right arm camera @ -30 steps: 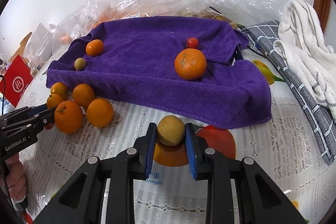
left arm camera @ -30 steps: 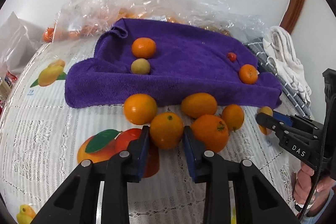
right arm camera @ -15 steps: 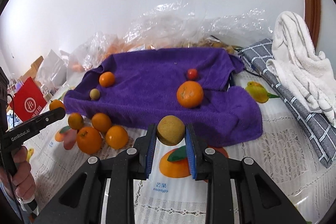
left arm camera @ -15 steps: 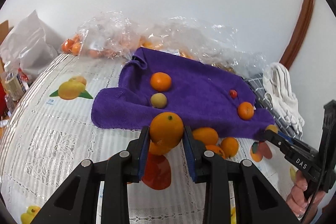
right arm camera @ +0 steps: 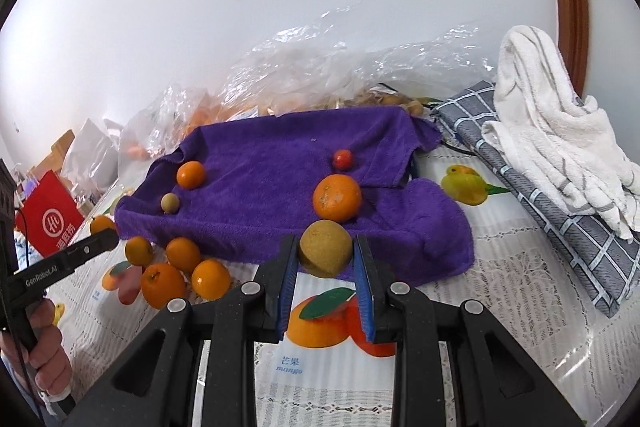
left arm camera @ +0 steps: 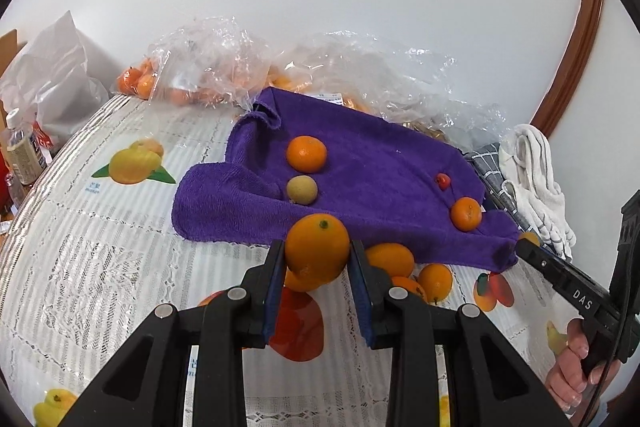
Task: Organize fruits
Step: 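Carry the yellow fruit in the right gripper onto the towel while the left carries the orange there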
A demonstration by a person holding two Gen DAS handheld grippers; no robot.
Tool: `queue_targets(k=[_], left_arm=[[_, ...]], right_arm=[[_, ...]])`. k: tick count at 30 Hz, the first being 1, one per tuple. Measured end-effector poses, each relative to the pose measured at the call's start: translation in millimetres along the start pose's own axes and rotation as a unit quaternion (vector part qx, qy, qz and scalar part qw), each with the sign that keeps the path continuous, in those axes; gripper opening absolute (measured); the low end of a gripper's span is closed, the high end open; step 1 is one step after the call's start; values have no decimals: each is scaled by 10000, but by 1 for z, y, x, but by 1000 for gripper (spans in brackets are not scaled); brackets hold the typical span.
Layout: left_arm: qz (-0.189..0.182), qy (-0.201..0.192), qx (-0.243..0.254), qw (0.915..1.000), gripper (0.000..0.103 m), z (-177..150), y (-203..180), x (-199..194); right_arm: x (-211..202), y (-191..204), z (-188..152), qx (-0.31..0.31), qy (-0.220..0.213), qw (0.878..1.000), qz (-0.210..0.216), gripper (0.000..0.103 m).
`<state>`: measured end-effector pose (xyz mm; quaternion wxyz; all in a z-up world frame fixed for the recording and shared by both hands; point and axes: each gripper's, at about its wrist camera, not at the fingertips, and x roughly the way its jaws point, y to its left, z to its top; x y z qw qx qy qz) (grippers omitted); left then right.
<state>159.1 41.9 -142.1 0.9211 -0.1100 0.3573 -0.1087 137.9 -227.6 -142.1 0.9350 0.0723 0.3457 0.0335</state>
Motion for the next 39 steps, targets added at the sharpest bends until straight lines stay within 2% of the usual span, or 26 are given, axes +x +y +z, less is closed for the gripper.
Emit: queue_targets(k=[5,11,20,25,29,34,39], left_arm=[[-58,-109,17,9999,30,1,-1,-5],[93,-200,147,9996,30,-1,-4,-6],[76,-298,163,9994,30,0,-3,-9],[237,-383,226,9987,30,0,-2,-12],[270,-444,226,9984,30,2,1,-15],[450,-829,333,9950,30,14,5,-35],[567,-811,310,9946,30,38,8,-48]], right_arm=[[-4,-5,1,99,-80,9999,-38,27],[-2,-12,0,276,-76,9996,-70,27],[4,0,-4,-36,-72,9997,-242,27],[2,5,-3,-126,-120,9996,-238,27],[1,13,4,-222,-24,9995,-203,27],[-9,18,22,-269,-77,9995,-171,27],[-16,14,46,-248,-206,9990,-306,27]])
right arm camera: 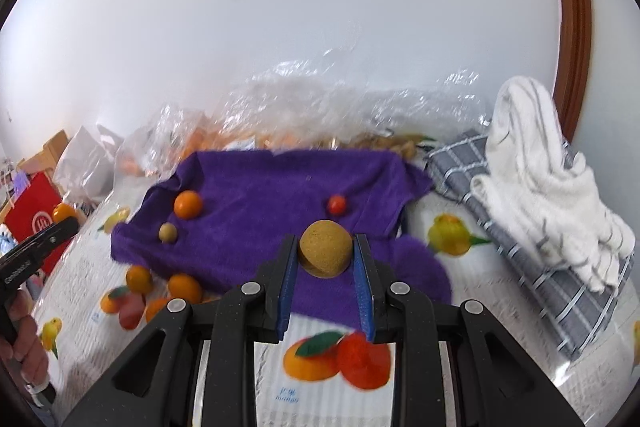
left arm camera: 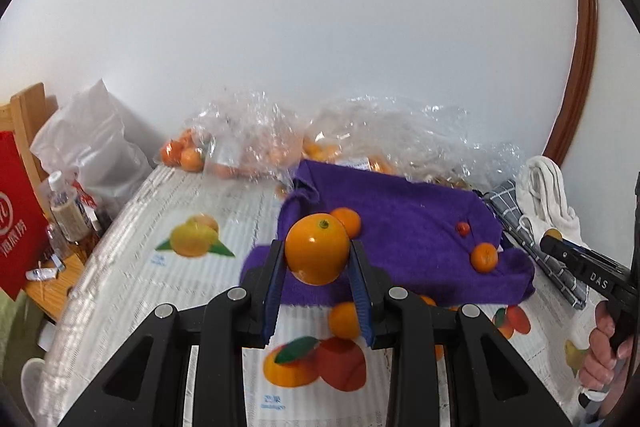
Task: Organize fruits
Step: 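Carry the yellow fruit in the right gripper onto the towel while the left carries the orange there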
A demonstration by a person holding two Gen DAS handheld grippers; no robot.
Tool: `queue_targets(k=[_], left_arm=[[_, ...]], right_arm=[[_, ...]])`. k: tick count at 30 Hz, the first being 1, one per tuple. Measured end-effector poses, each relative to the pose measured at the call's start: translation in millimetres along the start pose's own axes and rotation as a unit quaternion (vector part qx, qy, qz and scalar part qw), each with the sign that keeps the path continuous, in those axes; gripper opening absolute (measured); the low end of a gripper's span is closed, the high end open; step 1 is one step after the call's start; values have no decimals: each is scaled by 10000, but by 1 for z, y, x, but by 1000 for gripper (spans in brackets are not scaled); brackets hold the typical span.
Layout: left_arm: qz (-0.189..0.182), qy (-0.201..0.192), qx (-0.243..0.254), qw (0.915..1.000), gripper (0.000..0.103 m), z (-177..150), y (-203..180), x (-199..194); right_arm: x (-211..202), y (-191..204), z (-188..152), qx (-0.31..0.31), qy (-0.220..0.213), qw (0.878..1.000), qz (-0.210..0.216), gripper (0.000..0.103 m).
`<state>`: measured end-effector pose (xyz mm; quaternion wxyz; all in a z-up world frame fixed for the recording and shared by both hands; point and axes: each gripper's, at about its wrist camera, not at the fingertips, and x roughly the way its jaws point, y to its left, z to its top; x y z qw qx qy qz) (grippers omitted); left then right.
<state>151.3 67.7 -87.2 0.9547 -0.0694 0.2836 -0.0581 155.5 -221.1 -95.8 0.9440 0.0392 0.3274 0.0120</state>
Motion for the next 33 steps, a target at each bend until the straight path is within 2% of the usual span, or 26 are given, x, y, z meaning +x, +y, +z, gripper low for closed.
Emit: queue_targets(k=[3,7,12,17,23,26,33], left_arm=[[9,0,-5,10000,30,18,-2,-1],[-87,15,-9,10000,30,38,-11,7],[-283,158,-206,9993,30,52,-19,33],[-296,343,-240,9987,30,52,-23,61],[-214,708,-340,9967,30,33,-13,99],[-209,884,-524,9945,30,21,-8,115],[-179,1026,-498,9933,30,11,-12,130]], right_arm=[[2,-7,15,91,-76,9999,-56,27],[4,-11,33,-85,-314,9987,-401,27],[19,-17,48,-151,-353,9984,-421,27],[53,-32,33,34,29,9995,-321,27],[71,-31,11,-263,489,9962,-666,27],[71,-33,5,-260,615,9966,-482,27],[80,-33,-4,-285,908,9953,-182,27]])
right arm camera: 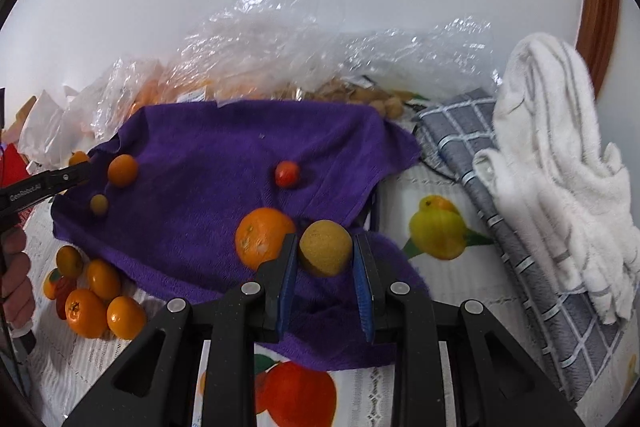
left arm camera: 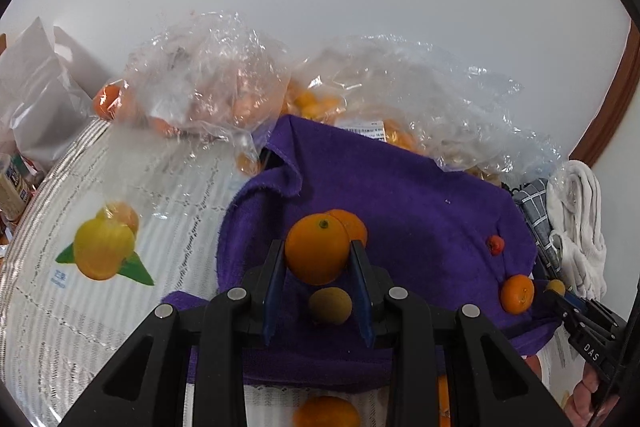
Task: Organize fruits
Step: 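Carry the yellow fruit in the right gripper onto the towel while the left carries the orange there, then open the right gripper releasing the yellow fruit while the left releases the orange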
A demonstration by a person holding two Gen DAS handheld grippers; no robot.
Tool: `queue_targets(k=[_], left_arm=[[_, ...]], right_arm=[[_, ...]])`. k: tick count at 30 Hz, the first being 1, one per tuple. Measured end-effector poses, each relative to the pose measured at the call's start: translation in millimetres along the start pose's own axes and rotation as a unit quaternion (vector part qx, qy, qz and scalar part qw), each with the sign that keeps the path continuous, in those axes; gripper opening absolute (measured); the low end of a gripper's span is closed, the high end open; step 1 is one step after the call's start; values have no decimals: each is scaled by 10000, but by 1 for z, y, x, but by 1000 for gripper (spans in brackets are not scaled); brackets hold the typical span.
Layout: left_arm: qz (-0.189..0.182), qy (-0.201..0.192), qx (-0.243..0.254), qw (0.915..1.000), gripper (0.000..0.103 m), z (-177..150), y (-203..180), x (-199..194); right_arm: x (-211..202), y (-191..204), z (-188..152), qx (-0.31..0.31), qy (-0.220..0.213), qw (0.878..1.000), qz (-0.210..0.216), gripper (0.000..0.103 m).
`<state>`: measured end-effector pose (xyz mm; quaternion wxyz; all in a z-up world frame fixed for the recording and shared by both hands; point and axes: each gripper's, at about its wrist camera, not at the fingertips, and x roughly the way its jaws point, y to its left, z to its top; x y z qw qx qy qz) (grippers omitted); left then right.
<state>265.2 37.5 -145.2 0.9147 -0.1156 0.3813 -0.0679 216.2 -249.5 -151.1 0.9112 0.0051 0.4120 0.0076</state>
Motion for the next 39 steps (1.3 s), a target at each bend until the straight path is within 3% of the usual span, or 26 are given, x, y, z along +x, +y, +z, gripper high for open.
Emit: queue_targets(k=[14,18,20,24,27,31,34,39], left_arm=[[323,24,214,9992,30,-13,-8,15],[310,44,261,9992,30,-15,-8,15],[225,92,258,9994,30,-15,-8,15],[82,145,213,9996,36,-13,-7,10],[56,-103,224,9997,44,-10,-7,-5],[248,-479,595,9968,44,-8,-16,-28],[239,-671,818,9941,44,-7,-19,-51],[336,-720,1037,9914,44,-22,-8,-80]], right_arm=[[11,5,-4,-86,150,9998,84,27],[8,5,-4,-33,126,9997,188,45],[1,6,-3,-14,104,9996,245,49],[-22,13,-3,7,-316,9994,124,65],[-40,22,-6,-45,-495,9987,-143,65],[-64,36,-12,-47,-646,9967,-483,65],[-76,45,-16,-12,-583,9972,-468,65],[-82,61,-28,-43,-198,9998,-64,59]])
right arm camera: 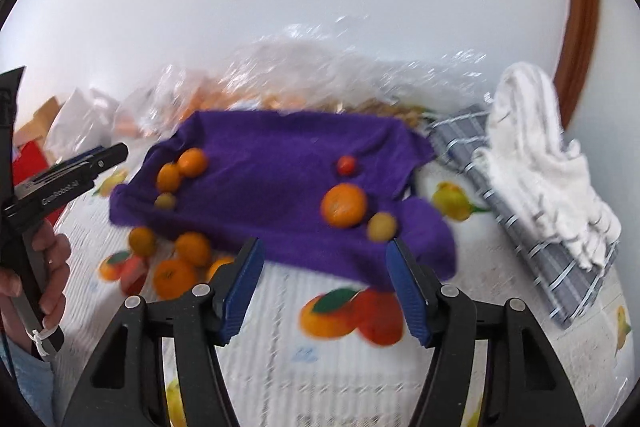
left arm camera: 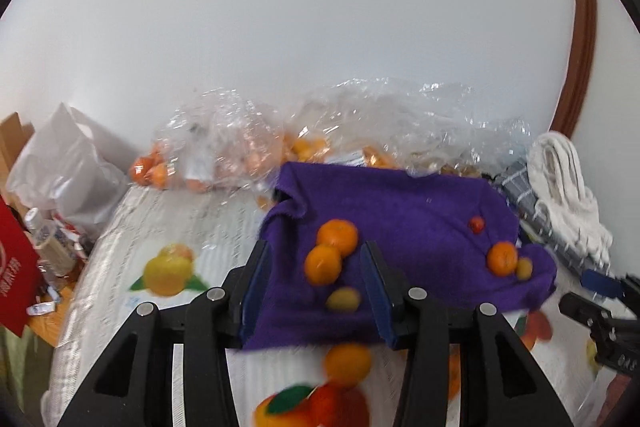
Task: Organize fruits
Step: 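Open the right gripper releasing the yellow fruit while the left releases the orange, then grasp a mandarin orange beside the towel with the right gripper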
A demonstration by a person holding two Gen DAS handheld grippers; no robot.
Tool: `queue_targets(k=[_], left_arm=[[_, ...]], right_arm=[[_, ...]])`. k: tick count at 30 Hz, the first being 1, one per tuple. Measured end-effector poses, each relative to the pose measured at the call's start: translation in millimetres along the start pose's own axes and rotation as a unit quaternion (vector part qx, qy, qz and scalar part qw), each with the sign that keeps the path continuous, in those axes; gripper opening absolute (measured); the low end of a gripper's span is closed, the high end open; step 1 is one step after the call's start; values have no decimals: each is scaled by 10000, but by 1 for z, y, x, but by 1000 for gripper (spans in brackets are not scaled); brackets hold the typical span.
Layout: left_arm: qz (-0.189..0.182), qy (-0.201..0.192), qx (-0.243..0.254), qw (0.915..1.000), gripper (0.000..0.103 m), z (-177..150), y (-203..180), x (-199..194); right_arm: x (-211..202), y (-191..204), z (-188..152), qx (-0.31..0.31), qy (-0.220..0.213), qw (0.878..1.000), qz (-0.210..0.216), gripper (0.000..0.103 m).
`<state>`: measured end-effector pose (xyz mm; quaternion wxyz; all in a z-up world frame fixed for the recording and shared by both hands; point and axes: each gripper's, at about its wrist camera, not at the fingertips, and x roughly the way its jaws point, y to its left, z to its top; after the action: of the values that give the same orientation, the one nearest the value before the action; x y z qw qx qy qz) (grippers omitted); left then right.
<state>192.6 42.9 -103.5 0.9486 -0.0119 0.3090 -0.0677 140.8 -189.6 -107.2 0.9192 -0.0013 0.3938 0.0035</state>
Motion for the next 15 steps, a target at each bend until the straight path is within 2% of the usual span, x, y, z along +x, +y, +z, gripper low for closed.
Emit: queue_targets(k=[1,4,8,12,15], left_arm=[[74,22,43,10000,44,-6,4,-4],[303,363,110,9988,44,-23,18,-9],[-192,742,-481,9959,44,-43,48,-12],[-69,737,-601,9954,44,-56,64,-12],[-226,875,-834,9924,44,-59,70,-9]], right_arm=[[2,5,-3,-23,49,10000,32,54],[13,18,-10,82,146,9998,140,53],[29,34,-15,159,352,9982,466,52],[40,50,-11,98,487,9969,618,52],[53,57,-10,162,635,9960,606,49]])
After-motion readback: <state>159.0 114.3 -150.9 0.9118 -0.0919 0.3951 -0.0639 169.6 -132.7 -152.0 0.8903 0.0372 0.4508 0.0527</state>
